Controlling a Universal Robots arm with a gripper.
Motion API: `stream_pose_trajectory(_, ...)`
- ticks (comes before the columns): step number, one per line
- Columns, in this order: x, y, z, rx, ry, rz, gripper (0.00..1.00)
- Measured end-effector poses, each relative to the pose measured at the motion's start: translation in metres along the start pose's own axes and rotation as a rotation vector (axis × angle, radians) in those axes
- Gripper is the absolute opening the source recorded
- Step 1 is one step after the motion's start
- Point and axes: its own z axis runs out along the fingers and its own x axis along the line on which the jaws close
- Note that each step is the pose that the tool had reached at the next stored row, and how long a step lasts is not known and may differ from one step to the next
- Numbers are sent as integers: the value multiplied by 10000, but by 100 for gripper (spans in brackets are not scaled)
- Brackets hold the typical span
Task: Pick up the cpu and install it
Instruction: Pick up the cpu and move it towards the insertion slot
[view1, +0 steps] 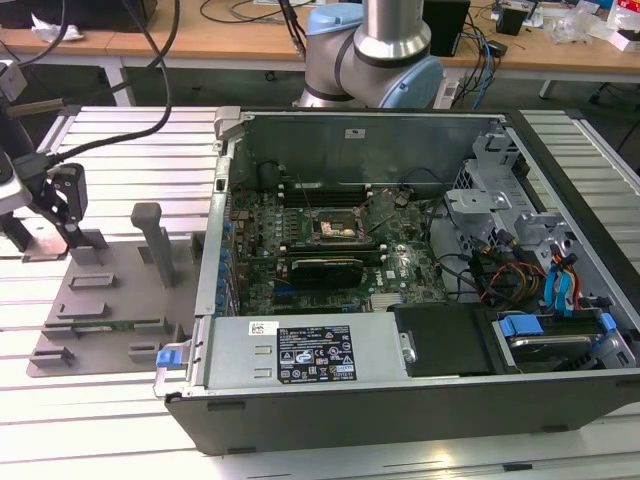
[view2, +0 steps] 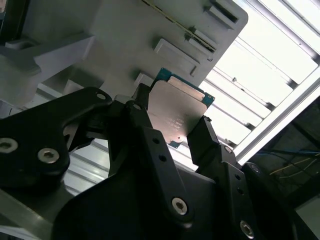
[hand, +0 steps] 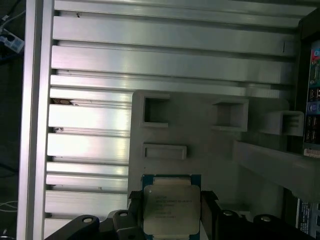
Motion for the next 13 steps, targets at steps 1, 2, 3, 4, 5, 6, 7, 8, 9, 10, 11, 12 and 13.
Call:
stream_pose_trajectory(1, 0, 0, -14, 0, 0, 0, 55)
stream_pose_trajectory(2, -1, 1, -26, 0, 0, 0, 55)
stream_pose_trajectory(3, -1, 2, -35, 0, 0, 0, 55)
stream_pose_trajectory(4, -1, 2, -43, 0, 0, 0, 55)
stream_pose_trajectory(5, -2, 3, -52, 0, -1, 0, 55)
stream_pose_trajectory(6, -2, 3, -59, 0, -1, 0, 55)
stream_pose_trajectory(7, -2, 4, -70, 0, 0, 0, 55)
stream_pose_trajectory(8, -3, 4, -84, 0, 0, 0, 55)
stream_pose_trajectory(9, -3, 4, -104, 0, 1, 0, 55)
stream_pose_trajectory(10, -3, 4, -118, 0, 0, 0, 55)
stream_pose_trajectory(11, -4, 4, -125, 0, 0, 0, 55)
stream_pose_trajectory(12, -4, 4, -130, 0, 0, 0, 55)
stream_pose_trajectory(13, -4, 5, -138, 0, -1, 0, 55)
